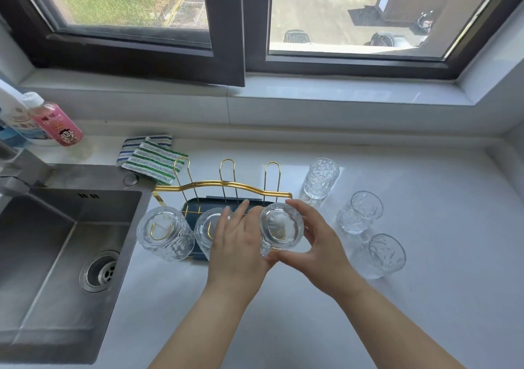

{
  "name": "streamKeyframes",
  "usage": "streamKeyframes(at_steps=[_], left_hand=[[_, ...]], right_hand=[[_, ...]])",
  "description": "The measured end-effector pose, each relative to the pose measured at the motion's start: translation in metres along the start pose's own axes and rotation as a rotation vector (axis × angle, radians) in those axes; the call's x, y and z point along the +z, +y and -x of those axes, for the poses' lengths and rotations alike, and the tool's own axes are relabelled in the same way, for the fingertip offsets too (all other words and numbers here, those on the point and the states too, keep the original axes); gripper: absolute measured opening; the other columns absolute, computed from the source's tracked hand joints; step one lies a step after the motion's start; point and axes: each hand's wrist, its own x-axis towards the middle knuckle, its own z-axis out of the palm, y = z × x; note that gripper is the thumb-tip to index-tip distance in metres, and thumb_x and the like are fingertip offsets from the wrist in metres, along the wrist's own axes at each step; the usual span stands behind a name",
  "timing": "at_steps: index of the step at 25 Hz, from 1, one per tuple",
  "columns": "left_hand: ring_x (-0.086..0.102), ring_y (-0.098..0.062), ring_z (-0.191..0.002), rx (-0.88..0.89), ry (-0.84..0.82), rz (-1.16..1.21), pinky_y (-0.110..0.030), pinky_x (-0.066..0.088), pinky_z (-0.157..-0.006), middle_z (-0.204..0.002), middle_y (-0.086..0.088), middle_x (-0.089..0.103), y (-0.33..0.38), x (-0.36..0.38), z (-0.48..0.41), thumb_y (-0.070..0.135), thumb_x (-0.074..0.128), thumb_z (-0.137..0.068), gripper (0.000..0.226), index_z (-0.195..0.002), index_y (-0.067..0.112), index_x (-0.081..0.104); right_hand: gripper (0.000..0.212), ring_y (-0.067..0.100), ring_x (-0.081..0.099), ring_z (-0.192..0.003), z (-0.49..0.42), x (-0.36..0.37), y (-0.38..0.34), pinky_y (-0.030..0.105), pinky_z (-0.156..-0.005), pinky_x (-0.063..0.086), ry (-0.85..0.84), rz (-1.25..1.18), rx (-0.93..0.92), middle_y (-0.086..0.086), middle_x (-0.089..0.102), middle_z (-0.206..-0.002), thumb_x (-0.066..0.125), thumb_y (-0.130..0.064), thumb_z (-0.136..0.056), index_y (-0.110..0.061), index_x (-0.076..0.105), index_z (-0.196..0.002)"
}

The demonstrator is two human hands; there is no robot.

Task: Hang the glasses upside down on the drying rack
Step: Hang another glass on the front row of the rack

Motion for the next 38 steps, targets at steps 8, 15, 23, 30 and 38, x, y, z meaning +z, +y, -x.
streamKeyframes(at_steps=[8, 15, 23, 30, 38], left_hand=[[-0.001, -0.015, -0.146, -0.057, -0.151, -0.213, -0.036, -0.015, -0.115, -0.149, 0.002, 0.034, 0.002, -0.002, -0.003, 0.046, 0.058, -0.081, 0.072, -0.136, 0.017, 0.023], [-0.004, -0.018, -0.146, -0.074, -0.160, -0.262, -0.036, -0.020, -0.112, -0.146, 0.002, 0.039, 0.002, -0.001, -0.004, 0.046, 0.060, -0.080, 0.068, -0.133, 0.018, 0.027], [0.009, -0.028, -0.145, -0.066, -0.153, -0.398, -0.044, -0.021, -0.105, -0.149, -0.003, 0.035, 0.002, 0.001, -0.001, 0.053, 0.064, -0.073, 0.083, -0.139, 0.013, 0.031], [0.030, -0.022, -0.133, 0.168, -0.004, -0.127, -0.036, 0.004, -0.112, -0.135, -0.004, 0.052, 0.023, -0.002, 0.018, 0.037, 0.084, -0.053, 0.097, -0.134, 0.013, 0.037], [0.037, -0.010, -0.117, 0.476, -0.249, 0.125, -0.024, 0.022, -0.104, -0.125, 0.002, 0.059, 0.093, 0.046, 0.041, 0.034, 0.069, -0.066, 0.076, -0.134, 0.020, 0.036]], right_hand=[[0.080, 0.001, 0.051, -0.115, -0.004, 0.006, 0.010, 0.015, -0.100, 0.041, -0.025, 0.018, 0.041, -0.010, 0.053, -0.125, 0.087, -0.015, -0.055, -0.043, 0.044, -0.115], [0.079, -0.001, 0.048, -0.117, -0.004, 0.004, 0.014, 0.014, -0.102, 0.038, -0.057, 0.023, 0.049, -0.011, 0.051, -0.127, 0.086, -0.020, -0.058, -0.047, 0.040, -0.117], [0.092, -0.014, 0.042, -0.115, -0.005, 0.002, 0.017, -0.001, -0.090, 0.033, -0.104, 0.011, 0.097, -0.015, 0.047, -0.129, 0.086, -0.024, -0.057, -0.039, 0.032, -0.129], [0.071, -0.007, 0.044, -0.118, 0.020, -0.019, 0.014, 0.012, -0.100, 0.036, -0.022, 0.017, 0.047, -0.022, 0.048, -0.127, 0.081, -0.022, -0.066, -0.040, 0.040, -0.121], [0.047, 0.005, 0.056, -0.090, 0.072, -0.086, 0.040, 0.016, -0.074, 0.046, 0.385, 0.036, 0.103, -0.011, 0.060, -0.104, 0.074, -0.014, -0.071, -0.032, 0.053, -0.108]])
